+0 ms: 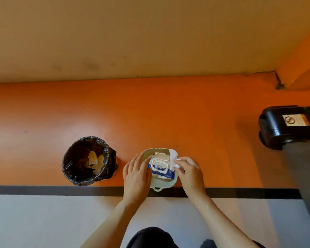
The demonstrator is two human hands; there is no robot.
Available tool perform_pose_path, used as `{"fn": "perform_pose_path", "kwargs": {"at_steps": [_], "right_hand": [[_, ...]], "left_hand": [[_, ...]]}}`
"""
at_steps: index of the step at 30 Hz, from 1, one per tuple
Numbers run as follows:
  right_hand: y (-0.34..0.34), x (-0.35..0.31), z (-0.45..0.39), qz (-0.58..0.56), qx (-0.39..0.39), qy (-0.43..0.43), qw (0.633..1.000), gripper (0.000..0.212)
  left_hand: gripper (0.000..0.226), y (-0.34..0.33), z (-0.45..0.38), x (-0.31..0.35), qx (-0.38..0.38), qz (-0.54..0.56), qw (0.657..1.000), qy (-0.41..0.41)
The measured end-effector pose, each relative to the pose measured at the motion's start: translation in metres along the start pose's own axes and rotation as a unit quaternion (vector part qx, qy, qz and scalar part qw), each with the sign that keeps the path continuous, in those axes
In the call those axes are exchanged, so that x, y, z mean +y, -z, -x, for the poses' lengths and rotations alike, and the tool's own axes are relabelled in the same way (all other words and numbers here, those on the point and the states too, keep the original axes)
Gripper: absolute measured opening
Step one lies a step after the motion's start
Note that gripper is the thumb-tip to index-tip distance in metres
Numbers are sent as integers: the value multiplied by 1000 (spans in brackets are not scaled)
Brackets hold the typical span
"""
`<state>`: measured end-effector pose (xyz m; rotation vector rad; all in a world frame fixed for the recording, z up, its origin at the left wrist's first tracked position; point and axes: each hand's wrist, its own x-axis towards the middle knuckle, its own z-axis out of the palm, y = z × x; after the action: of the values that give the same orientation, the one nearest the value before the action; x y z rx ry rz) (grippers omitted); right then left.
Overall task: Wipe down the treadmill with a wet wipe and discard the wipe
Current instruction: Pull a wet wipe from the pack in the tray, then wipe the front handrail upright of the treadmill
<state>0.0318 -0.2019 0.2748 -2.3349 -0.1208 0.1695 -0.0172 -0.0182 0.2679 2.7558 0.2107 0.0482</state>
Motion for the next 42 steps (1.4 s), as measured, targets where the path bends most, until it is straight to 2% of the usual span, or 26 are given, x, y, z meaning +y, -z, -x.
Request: {"fn": "perform_pose_path", "kwargs": {"at_steps": [3,5,9,13,17,22,29,35,42], "right_hand": [[98,-75,19,1,55,-2,998,26],[166,-121,35,-8,94,-8,996,25],[302,-193,78,-16,191,6,981,24],[426,-225,134,-10,285,2,959,25],[542,-222,217,11,381,17,924,26],[659,-188,367,67,471,5,879,28],[772,-129,548,102,576,-80,807,25],[860,-68,628,79,642,-156,747,28],[959,2,669,56,677,-182,710,25]], "left_hand": [[39,101,-3,67,-19,22,999,-37],[43,168,-4,117,-38,41,996,-66],[46,292,3,225,-27,57,985,-161],[46,376,21,337,-4,67,967,-248],[46,428,68,457,13,96,938,-334],[45,452,178,603,36,154,904,-397],[48,445,341,782,-17,176,856,-486],[48,426,421,909,-40,148,801,-579],[48,390,447,1053,-37,142,747,-648]]}}
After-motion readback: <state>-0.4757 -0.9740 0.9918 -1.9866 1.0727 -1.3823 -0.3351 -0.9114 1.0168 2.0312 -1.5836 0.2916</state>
